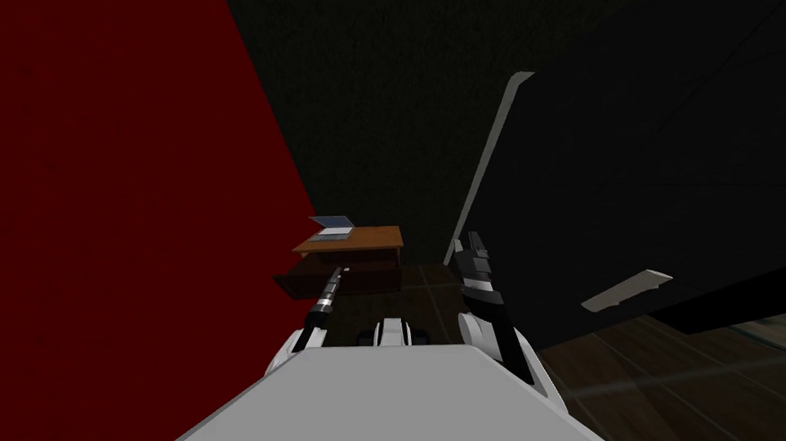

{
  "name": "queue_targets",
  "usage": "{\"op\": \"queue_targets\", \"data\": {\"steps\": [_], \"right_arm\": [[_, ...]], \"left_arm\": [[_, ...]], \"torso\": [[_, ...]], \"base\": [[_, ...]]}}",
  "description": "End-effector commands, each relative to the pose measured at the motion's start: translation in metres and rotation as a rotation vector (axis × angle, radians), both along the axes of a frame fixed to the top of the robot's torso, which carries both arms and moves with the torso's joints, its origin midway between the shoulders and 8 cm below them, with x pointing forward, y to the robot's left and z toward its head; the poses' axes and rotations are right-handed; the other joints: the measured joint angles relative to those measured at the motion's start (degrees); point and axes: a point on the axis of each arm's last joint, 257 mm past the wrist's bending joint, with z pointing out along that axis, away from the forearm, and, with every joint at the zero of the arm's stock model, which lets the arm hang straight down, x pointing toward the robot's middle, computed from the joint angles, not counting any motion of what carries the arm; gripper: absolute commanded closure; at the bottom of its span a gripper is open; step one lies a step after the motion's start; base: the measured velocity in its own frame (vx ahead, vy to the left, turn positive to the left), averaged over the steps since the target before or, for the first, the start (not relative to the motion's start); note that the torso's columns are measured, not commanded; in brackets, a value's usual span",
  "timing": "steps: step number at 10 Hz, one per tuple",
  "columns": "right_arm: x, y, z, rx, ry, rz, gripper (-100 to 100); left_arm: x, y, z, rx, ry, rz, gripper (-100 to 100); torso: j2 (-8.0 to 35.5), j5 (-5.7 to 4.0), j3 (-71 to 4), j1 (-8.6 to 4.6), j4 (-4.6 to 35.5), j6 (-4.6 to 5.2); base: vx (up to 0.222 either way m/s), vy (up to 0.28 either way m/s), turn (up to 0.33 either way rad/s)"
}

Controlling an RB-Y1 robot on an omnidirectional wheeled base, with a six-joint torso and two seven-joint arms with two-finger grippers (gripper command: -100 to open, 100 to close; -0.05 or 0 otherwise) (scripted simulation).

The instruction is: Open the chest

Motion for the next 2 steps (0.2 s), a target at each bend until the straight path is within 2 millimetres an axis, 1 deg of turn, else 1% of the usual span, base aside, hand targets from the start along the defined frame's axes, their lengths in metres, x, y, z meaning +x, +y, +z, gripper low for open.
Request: {"op": "queue_targets", "data": {"steps": [1, 2], "right_arm": [[0.0, 0.0, 0.0, 0.0, 0.0, 0.0, 0], [0.0, 0.0, 0.0, 0.0, 0.0, 0.0, 0]], "left_arm": [[-0.0004, 0.0001, -0.0009, 0.0, 0.002, 0.001, 0], [-0.0007, 0.0002, -0.0015, -0.001, 0.004, 0.001, 0]], "torso": [[-0.02, 0.03, -0.01, 0.03, -0.03, 0.0], [-0.04, 0.06, -0.01, 0.05, -0.06, 0.0]], "base": [[0.0, 0.0, 0.0], [0.0, 0.0, 0.0]]}}
